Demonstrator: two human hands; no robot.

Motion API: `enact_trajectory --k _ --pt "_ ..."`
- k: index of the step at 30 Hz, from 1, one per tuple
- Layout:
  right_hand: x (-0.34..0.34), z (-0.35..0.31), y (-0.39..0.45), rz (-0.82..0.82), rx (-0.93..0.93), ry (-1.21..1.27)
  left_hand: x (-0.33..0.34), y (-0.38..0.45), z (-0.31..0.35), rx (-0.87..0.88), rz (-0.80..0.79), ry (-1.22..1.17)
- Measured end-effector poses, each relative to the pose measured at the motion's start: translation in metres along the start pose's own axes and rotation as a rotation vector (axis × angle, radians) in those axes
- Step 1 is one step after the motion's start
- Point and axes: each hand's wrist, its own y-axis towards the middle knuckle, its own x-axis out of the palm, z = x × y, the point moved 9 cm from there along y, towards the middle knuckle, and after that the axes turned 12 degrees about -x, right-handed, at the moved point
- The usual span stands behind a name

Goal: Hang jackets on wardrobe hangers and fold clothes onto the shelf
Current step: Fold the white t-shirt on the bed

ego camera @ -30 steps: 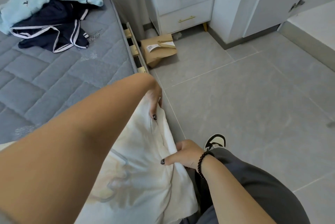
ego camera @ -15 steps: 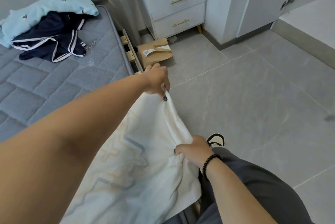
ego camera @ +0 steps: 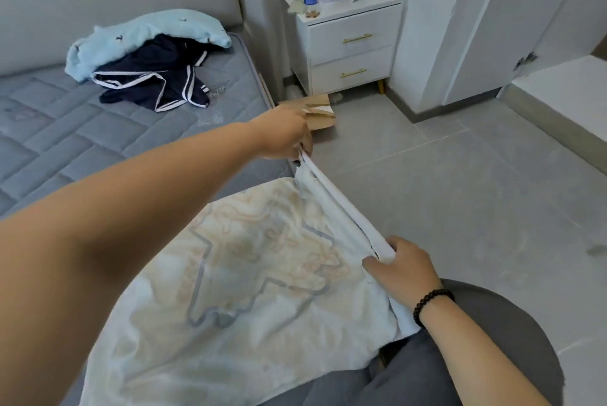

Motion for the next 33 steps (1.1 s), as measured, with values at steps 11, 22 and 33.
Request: enact_trajectory --k 11,22,33 --pt "0.175 -0.186 -0.057 -0.441 -0.380 -0.101 0.033 -0.188 -0.171 -0.381 0.200 -0.392" --pt "0.346 -0.189 -0.123 -0.926 -0.466 -0.176 0.229 -0.357 -0.196 -1.374 0.193 -1.268" --pt "0.254 -0.137 -0.108 -0.632 -0.471 0.092 0.240 -0.409 -0.083 -1.450 0.142 -1.551"
